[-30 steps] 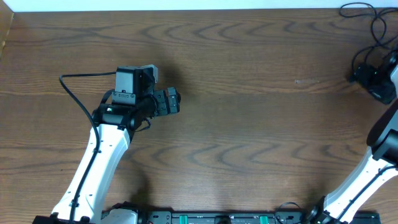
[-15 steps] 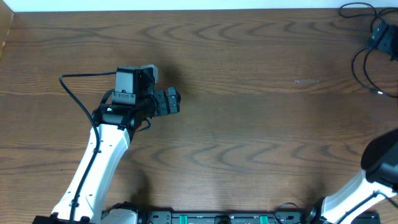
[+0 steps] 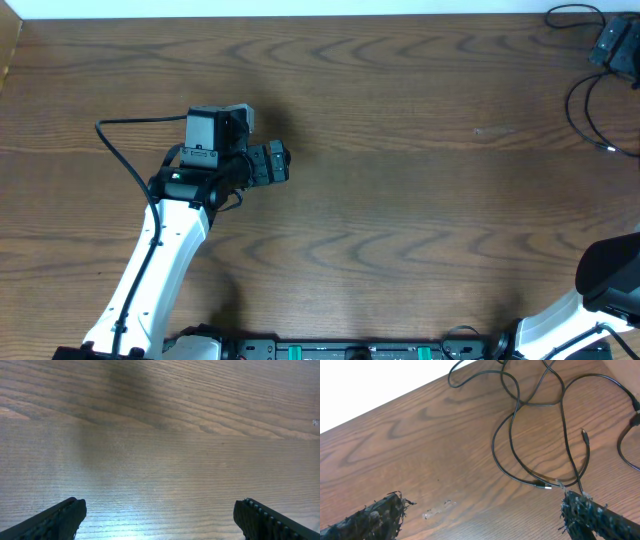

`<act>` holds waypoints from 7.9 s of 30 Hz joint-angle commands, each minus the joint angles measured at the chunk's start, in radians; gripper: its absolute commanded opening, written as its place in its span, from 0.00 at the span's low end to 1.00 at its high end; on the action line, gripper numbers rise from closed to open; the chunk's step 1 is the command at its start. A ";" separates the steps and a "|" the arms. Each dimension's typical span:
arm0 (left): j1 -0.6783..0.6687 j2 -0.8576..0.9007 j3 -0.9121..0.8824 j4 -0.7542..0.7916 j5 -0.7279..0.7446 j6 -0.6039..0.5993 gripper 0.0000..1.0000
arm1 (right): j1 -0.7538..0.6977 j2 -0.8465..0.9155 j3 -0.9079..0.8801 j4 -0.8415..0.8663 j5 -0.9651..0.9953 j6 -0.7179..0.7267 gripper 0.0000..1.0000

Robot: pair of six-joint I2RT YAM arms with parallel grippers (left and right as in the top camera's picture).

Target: Untangle cables

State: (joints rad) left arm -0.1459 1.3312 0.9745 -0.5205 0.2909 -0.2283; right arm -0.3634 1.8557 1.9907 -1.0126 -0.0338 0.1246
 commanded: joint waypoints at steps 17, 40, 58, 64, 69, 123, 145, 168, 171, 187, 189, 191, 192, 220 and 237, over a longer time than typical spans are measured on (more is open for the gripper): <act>-0.002 -0.005 0.003 -0.002 0.011 0.010 1.00 | 0.000 0.003 0.008 -0.002 -0.002 -0.010 0.99; -0.002 -0.007 0.003 -0.002 0.004 0.010 1.00 | 0.001 0.003 0.008 -0.002 -0.003 -0.010 0.99; -0.002 -0.251 -0.333 0.293 -0.097 0.284 1.00 | 0.000 0.003 0.008 -0.002 -0.003 -0.010 0.99; -0.002 -0.447 -0.647 0.731 -0.067 0.293 1.00 | 0.000 0.003 0.008 -0.002 -0.003 -0.010 0.99; -0.002 -0.581 -0.816 0.944 -0.063 0.386 1.00 | -0.002 0.003 0.008 -0.001 -0.002 -0.010 0.99; 0.079 -1.327 -0.970 0.447 -0.280 0.451 1.00 | -0.003 0.003 0.008 -0.002 -0.002 -0.010 0.99; 0.064 -1.330 -0.970 0.450 -0.280 0.451 1.00 | -0.002 0.003 0.008 -0.002 -0.002 -0.010 0.99; 0.035 -1.330 -0.970 0.458 -0.330 0.279 1.00 | -0.002 0.003 0.008 -0.002 -0.002 -0.010 0.99; 0.035 -1.330 -0.970 0.452 -0.329 0.279 1.00 | -0.002 0.003 0.008 -0.002 -0.002 -0.010 0.99; 0.035 -1.327 -0.970 0.452 -0.329 0.279 1.00 | -0.002 0.003 0.008 -0.002 -0.002 -0.010 0.99; 0.035 -1.327 -0.970 0.452 -0.329 0.279 1.00 | -0.002 0.003 0.008 -0.002 -0.002 -0.010 0.99; 0.035 -1.327 -0.970 0.452 -0.329 0.279 1.00 | -0.002 0.003 0.008 -0.002 -0.002 -0.010 0.99; 0.035 -1.327 -0.970 0.452 -0.329 0.279 1.00 | -0.002 0.003 0.008 -0.002 -0.002 -0.010 0.99; 0.035 -1.327 -0.970 0.452 -0.329 0.279 1.00 | 0.119 -0.391 0.008 -0.002 0.226 -0.010 0.99; 0.035 -1.327 -0.970 0.452 -0.329 0.279 1.00 | 0.231 -0.619 -0.279 0.209 0.196 0.106 0.99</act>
State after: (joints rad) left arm -0.1066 0.0109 0.0193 -0.0269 -0.0010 0.0551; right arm -0.1612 1.2816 1.8675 -0.9058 0.1894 0.1463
